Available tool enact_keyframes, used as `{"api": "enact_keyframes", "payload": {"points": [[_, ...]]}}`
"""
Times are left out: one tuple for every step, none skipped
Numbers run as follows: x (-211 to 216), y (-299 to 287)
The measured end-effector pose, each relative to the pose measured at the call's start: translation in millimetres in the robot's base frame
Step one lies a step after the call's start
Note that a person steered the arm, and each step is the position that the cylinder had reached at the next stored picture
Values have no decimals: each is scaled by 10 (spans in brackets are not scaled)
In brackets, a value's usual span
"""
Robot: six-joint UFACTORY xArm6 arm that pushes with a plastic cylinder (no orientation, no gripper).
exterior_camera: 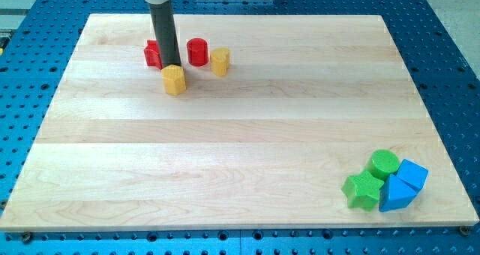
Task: Push red circle into the red star
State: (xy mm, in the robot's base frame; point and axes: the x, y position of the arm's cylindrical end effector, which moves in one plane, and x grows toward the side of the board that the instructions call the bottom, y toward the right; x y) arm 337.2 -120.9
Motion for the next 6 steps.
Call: {"api": "enact_keyframes", "payload": {"points": [[87,14],[87,454],[64,887],[-43,843],[-112,756],[-237,1067]]}}
